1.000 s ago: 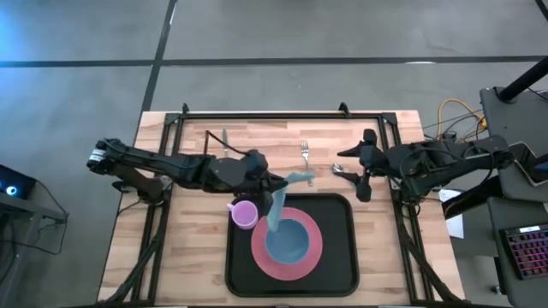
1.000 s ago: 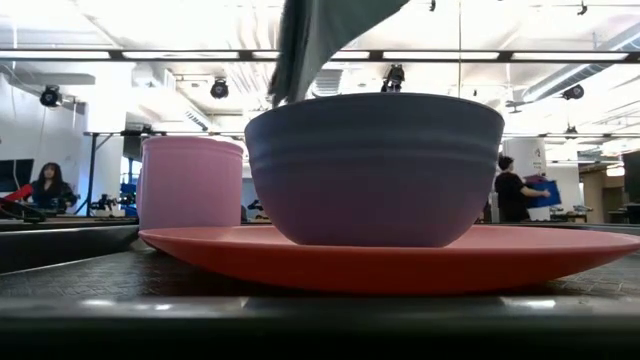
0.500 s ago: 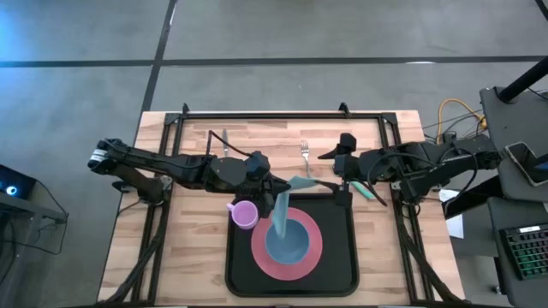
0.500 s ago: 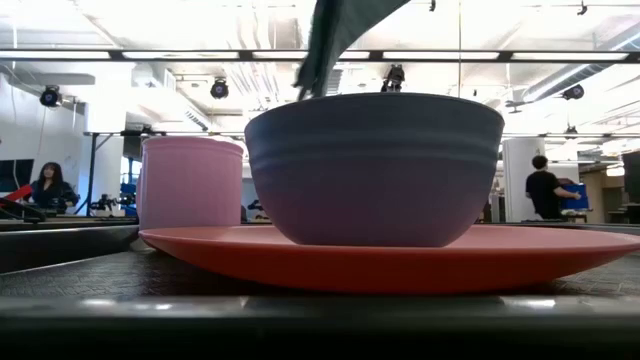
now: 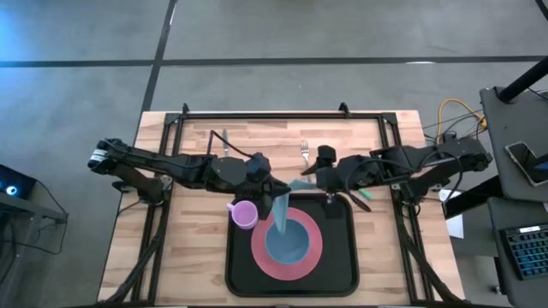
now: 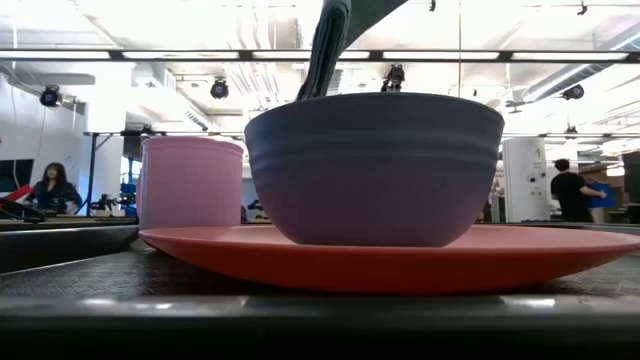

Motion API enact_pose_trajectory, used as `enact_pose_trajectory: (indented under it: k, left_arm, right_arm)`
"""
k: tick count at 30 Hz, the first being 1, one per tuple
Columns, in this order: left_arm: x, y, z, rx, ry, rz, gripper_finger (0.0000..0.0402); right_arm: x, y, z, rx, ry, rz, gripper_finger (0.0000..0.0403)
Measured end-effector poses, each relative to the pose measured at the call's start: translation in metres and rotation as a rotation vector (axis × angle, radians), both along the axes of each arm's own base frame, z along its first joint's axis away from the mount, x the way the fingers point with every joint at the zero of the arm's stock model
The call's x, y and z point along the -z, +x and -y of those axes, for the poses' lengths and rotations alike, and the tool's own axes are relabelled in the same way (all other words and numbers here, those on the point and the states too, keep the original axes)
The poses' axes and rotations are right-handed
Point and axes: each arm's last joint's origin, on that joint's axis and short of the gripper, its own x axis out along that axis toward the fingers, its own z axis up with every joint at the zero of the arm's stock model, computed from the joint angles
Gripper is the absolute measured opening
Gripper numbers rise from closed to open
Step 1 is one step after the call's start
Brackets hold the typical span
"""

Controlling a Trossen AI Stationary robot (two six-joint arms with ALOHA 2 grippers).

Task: Set up tray
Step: Put the blue napkin to the right of the pink plate on the black tray

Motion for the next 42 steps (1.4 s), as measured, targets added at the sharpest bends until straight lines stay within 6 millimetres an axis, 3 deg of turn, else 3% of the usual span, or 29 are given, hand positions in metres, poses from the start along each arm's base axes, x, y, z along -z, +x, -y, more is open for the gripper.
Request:
enact_pose_trajectory:
  k: [9,23,42]
  left_arm:
    - [0.009,0.008,0.002,0.016,0.002,-0.028,0.0000]
    - [0.008,0.009,0.003,0.025,-0.002,-0.020,0.0000]
    - [0.009,0.009,0.003,0.024,-0.001,-0.026,0.0000]
  right_arm:
    - [-0.006,0.009,0.000,-0.041,-0.018,0.009,0.0299]
    - [0.010,0.013,0.007,-0.020,-0.007,-0.093,0.0240]
    - [0.010,0.010,0.010,-0.006,-0.012,-0.118,0.0107]
